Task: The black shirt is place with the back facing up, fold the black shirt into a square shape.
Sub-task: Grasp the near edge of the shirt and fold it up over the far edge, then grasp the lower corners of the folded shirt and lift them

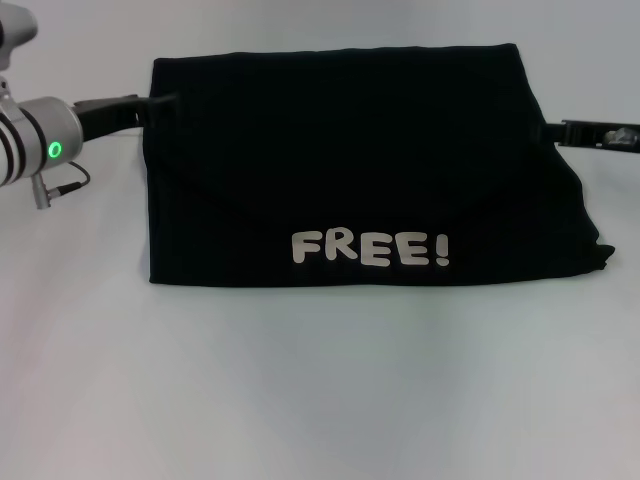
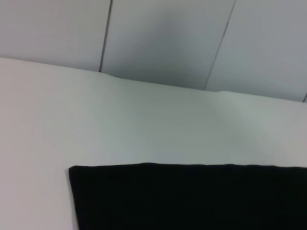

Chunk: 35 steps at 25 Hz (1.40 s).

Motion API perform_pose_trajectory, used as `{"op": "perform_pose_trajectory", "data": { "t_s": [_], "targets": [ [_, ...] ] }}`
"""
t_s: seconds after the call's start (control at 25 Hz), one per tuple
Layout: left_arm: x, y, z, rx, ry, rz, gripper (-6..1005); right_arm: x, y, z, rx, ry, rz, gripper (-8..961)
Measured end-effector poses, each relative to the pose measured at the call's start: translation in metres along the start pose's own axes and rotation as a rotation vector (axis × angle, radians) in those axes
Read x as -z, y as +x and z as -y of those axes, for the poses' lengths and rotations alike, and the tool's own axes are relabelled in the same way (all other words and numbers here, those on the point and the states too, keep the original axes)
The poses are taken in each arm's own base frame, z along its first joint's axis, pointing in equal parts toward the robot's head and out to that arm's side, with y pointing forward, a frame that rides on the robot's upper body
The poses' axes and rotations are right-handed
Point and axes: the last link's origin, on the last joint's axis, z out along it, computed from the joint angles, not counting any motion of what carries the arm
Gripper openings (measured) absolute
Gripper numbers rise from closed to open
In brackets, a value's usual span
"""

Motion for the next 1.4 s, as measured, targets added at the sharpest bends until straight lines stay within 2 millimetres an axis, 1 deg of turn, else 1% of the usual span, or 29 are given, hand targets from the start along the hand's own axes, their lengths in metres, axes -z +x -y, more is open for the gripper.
{"op": "perform_pose_trajectory", "data": {
  "t_s": [0.12,0.24,0.36,0.4,0.44,0.48,0.6,0.76,0.84,0.92,1.08,1.24,1.4],
  "targets": [
    [0.003,0.001,0.003,0.018,0.004,-0.007,565,0.003,-0.006,-0.002,0.007,-0.021,0.010,486],
    [0.006,0.000,0.006,0.031,-0.006,-0.008,658,0.007,-0.012,-0.003,0.006,-0.050,0.012,603],
    [0.015,-0.003,0.007,0.054,-0.057,-0.004,756,0.016,-0.014,-0.004,-0.009,-0.104,-0.002,720],
    [0.015,-0.003,0.007,0.054,-0.057,-0.004,789,0.021,-0.013,-0.005,-0.015,-0.138,-0.011,716],
    [0.031,-0.010,0.008,0.054,-0.139,0.011,822,0.025,-0.012,-0.006,-0.021,-0.169,-0.018,711],
    [0.035,-0.012,0.008,0.050,-0.164,0.018,840,0.031,-0.010,-0.007,-0.028,-0.202,-0.024,711],
    [0.063,-0.027,0.011,0.031,-0.266,0.051,895,0.048,-0.001,-0.007,-0.074,-0.315,-0.028,709],
    [0.097,-0.049,0.023,-0.011,-0.309,0.071,895,0.062,0.011,-0.002,-0.145,-0.385,-0.001,707],
    [0.110,-0.062,0.029,-0.039,-0.307,0.083,895,0.064,0.018,0.000,-0.158,-0.390,-0.002,706],
    [0.119,-0.075,0.034,-0.075,-0.301,0.105,894,0.063,0.024,-0.002,-0.162,-0.397,-0.010,706],
    [0.119,-0.092,0.034,-0.105,-0.280,0.154,894,0.059,0.033,-0.010,-0.142,-0.415,-0.021,706],
    [0.105,-0.099,0.028,-0.119,-0.247,0.193,894,0.056,0.034,-0.016,-0.125,-0.428,-0.019,706],
    [0.086,-0.099,0.018,-0.102,-0.224,0.235,893,0.055,0.031,-0.019,-0.116,-0.433,-0.014,706]
  ]
}}
